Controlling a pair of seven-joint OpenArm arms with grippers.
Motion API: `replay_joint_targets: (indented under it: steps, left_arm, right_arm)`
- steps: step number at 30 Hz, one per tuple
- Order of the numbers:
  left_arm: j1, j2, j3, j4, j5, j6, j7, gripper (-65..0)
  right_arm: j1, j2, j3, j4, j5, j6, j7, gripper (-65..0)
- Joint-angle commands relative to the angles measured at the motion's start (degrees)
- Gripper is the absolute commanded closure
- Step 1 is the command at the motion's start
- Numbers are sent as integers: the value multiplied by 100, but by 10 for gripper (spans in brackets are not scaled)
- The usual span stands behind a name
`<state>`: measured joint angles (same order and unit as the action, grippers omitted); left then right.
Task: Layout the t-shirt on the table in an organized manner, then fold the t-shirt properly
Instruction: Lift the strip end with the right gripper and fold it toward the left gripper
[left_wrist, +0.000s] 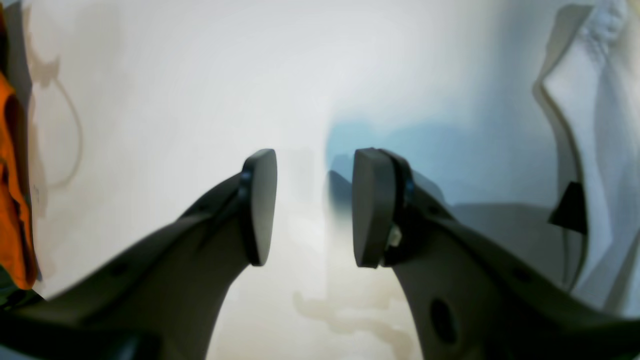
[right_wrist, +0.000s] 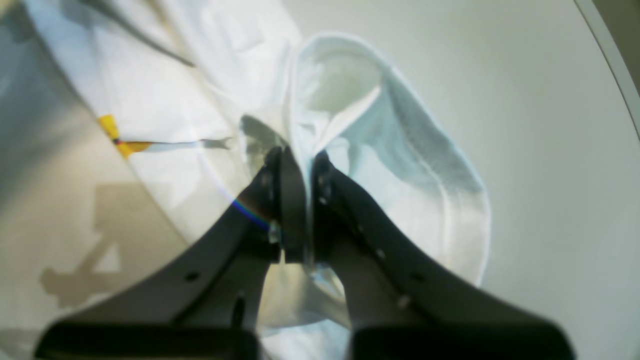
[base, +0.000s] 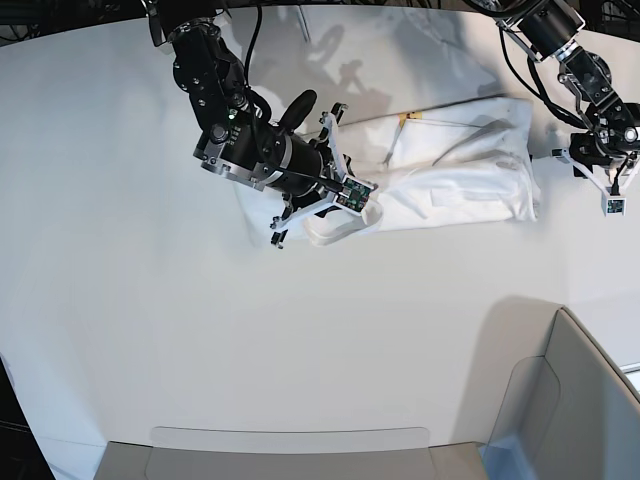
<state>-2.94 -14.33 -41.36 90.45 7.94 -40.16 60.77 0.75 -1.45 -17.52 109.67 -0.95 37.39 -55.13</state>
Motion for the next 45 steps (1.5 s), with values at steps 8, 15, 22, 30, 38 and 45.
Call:
replay_joint_targets:
  steps: [8,15,22,30,38,45]
  left_arm:
    - [-1,-40,-17,84,10,16,-218,-246]
    - [-1,-40,0,84,10,16,-218,-246]
    - [-1,-40,18,84,10,16,-227,-246]
    - [-27,13,18,75,1,16,-227,-246]
    - [-9,74,27,75,1,16,-227,-246]
    - [-9,74,27,75,1,16,-227,-246]
  right_arm:
    - [219,-457,-55,-79,-516,-51,164,0]
    - [316,-545,-99,-474,-736,-60,164,0]
    - [122,-343,-661,-272,-718,11,155,-182]
    - [219,-44,-1778,211,-709,261,164,-236]
    - [-53,-246,-609,748,-709,28,173,-168]
    - [-440,0,-204,238,-226,46,164,0]
